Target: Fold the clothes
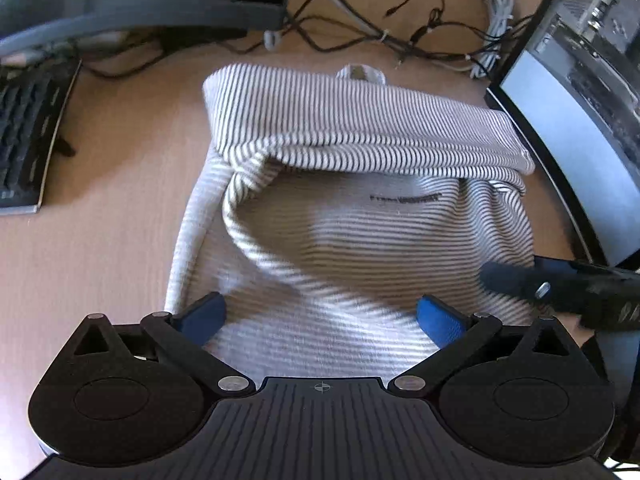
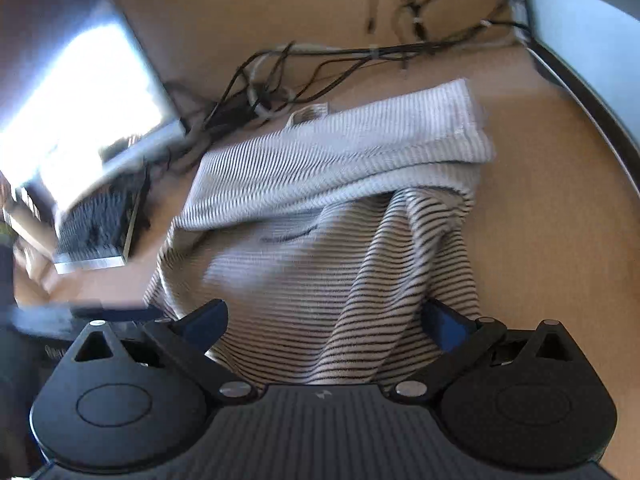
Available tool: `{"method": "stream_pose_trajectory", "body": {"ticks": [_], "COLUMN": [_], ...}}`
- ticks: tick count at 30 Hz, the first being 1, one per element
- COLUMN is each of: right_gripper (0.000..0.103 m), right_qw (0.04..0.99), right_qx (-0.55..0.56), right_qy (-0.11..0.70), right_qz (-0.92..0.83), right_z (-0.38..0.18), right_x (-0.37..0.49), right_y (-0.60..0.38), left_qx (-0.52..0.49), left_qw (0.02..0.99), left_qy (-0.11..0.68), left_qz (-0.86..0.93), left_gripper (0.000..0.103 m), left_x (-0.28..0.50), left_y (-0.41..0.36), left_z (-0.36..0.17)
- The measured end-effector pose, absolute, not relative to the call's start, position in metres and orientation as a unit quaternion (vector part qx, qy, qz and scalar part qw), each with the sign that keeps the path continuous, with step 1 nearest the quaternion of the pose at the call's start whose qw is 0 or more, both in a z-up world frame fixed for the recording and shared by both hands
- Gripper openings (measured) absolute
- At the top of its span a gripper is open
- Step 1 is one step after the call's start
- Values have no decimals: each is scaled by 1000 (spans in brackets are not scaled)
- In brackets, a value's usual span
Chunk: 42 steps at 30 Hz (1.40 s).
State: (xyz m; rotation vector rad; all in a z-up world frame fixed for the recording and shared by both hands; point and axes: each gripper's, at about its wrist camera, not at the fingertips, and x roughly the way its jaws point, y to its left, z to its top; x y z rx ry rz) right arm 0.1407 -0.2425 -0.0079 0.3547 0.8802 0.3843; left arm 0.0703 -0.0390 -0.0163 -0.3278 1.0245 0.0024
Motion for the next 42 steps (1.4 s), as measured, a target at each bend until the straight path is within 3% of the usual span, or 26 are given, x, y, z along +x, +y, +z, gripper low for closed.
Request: {"method": "stream_pose_trajectory", "body": {"ticks": [4,5,6,9,13,23,31,33,36,39,40,42], "right_gripper": [102,96,82,68,68,67,68,70,81,81,74,34], "right_qw": [908,910,912,906,885,891,934,941,944,937,933,929], "right_qx": [164,162,161,165,173,142,104,98,90,98,109,122], "right_qy": [341,336,333,348,402,398,321,312,316,334,341,343], "right_qz": [178,178,179,177,159,166,116,83,36,20,30,68], "right_z": [24,26,28,13,-25,-21,16,14,0,-13,-16,-15], "right_x": [135,138,141,153,152,147,161,171,191,205,207,208], "right_y": [-251,-249,-248,-240,-235,-233,-249,-256,-269,-277,-278,-275], "left_qx": [-157,-155,-158,-164,-180,-157,-133,-132,-129,-125,-124,-126], "left_qw": [877,881,883,881,861,862,868,869,869,869,869,869], "left_qy": [454,446,442,444,475,482,478,477,477,479,479,478], "left_qz": [-4,-7,-10,-17,-11,-18,-11,-10,-10,-10,-10,-10], "left_gripper": [103,103,103,103,103,103,103,103,103,103,103,103], "left_x": [62,63,66,75,78,74,70,69,69,69,69,69], "left_y": [-36,-35,-35,-34,-30,-32,-41,-41,-41,-42,-42,-42], "left_z": [2,5,7,0,-21,-21,-23,-23,-23,-23,-23,-23]}}
